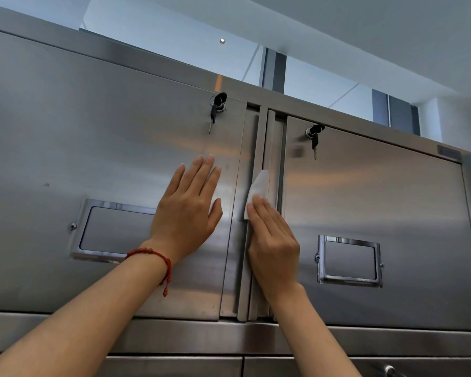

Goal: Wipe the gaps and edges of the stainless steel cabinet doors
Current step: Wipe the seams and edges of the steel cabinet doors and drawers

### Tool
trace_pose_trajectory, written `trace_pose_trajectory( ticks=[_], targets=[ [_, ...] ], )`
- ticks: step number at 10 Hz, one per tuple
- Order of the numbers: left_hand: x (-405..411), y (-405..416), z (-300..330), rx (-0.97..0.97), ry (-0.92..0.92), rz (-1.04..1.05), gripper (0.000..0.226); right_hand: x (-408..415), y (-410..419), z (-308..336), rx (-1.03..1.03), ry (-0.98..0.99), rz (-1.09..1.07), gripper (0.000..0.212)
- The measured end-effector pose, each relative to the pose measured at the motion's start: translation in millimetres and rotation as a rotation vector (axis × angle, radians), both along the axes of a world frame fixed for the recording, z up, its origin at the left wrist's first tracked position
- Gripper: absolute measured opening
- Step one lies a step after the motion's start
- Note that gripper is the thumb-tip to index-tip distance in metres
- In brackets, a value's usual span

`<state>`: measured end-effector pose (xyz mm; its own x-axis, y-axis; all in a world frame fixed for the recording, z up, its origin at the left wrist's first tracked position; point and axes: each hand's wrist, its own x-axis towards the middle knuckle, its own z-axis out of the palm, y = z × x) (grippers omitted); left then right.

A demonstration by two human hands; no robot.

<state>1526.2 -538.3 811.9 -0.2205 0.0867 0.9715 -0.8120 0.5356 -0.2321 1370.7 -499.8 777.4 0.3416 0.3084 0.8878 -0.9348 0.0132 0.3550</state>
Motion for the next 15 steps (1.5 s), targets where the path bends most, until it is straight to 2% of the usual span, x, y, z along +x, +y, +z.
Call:
trace_pose_trajectory(
  ticks=[2, 4, 6, 7, 9, 15],
  targets=[
    [0, 0, 0, -0.003, 0.0, -0.006, 0.057, 0, 1, 9, -0.022, 0.003, -0.021, 0.024],
    [0, 0, 0, 0.0, -0.001, -0.015, 0.057, -6, 1, -6, 0.054, 0.026, -0.029, 0.038],
    [0, 0, 0, 0.001, -0.002, -0.009, 0.058, -5, 2, 3, 0.04, 0.03, -0.041, 0.033],
    [0, -1, 0, 0.001, -0.004, -0.008, 0.058, -7, -1, -5, -0.002, 0.036, -0.035, 0.024],
    [0, -1, 0, 0.001, -0.003, -0.012, 0.058, -9, -3, -7, -0.055, 0.06, -0.022, 0.032],
    [1, 0, -1, -0.011, 0.004, -0.034, 0.058, -5, -3, -16, -0.039, 0.022, -0.019, 0.027]
  ],
)
